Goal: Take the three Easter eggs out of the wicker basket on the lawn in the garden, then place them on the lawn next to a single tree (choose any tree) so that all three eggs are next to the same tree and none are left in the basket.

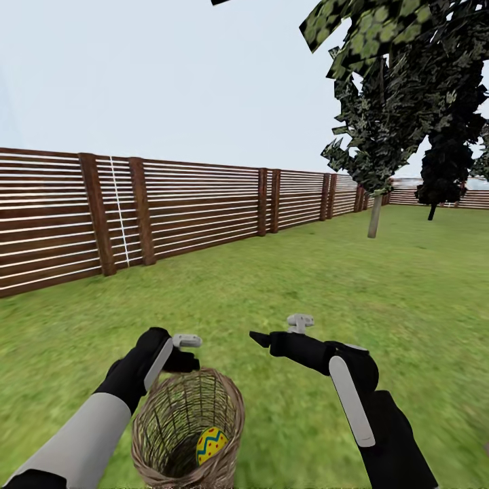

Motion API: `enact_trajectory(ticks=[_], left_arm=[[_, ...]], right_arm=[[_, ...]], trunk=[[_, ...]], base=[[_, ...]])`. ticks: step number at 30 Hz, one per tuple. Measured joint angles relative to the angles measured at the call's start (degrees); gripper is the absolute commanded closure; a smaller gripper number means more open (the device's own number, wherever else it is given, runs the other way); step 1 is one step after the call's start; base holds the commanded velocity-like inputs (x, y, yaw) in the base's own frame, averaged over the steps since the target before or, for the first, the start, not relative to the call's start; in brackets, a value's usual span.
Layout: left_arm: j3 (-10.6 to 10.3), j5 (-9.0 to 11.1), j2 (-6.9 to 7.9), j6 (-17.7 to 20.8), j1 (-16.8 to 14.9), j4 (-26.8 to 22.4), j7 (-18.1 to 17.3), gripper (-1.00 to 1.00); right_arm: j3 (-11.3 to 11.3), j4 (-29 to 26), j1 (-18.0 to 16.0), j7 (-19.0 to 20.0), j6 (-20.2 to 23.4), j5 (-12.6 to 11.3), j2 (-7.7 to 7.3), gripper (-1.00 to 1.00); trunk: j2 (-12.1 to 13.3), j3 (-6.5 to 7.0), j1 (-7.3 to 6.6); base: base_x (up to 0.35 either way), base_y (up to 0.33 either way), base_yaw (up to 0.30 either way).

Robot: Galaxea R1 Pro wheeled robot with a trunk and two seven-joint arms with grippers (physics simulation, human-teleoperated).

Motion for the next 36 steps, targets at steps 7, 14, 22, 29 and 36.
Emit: enact_trajectory(ticks=[7, 14, 22, 29, 36], left_arm=[[-0.21, -0.06, 0.00, 0.00, -0.03, 0.45, 0.08, -1.00], [-0.40, -0.18, 0.00, 0.00, -0.01, 0.48, 0.20, -1.00], [-0.52, -0.20, -0.01, 0.00, 0.03, 0.48, 0.28, -1.00], [-0.53, -0.17, -0.02, 0.00, 0.04, 0.48, 0.34, -1.00], [-0.58, -0.19, -0.05, 0.00, 0.04, 0.48, 0.36, -1.00]], right_arm=[[0.00, 0.02, 0.00, -0.02, 0.00, -0.02, -0.02, -1.00], [0.00, 0.02, 0.00, -0.02, 0.00, 0.00, -0.04, -1.00], [-0.01, 0.02, 0.00, -0.02, 0.00, 0.00, -0.05, -1.00], [-0.02, 0.01, 0.00, -0.02, 0.00, 0.02, -0.05, -1.00], [-0.02, 0.02, 0.00, -0.02, 0.00, 0.03, -0.05, -1.00]], trunk=[[-2.02, -0.90, 1.11], [-2.41, -1.08, 1.32], [-5.62, -2.51, 3.08], [-8.04, -3.81, 4.43], [-8.14, -5.36, 4.61]], base=[[0.000, 0.000, 0.000], [0.000, 0.000, 0.000], [0.000, 0.000, 0.000], [0.000, 0.000, 0.000], [0.000, 0.000, 0.000]])
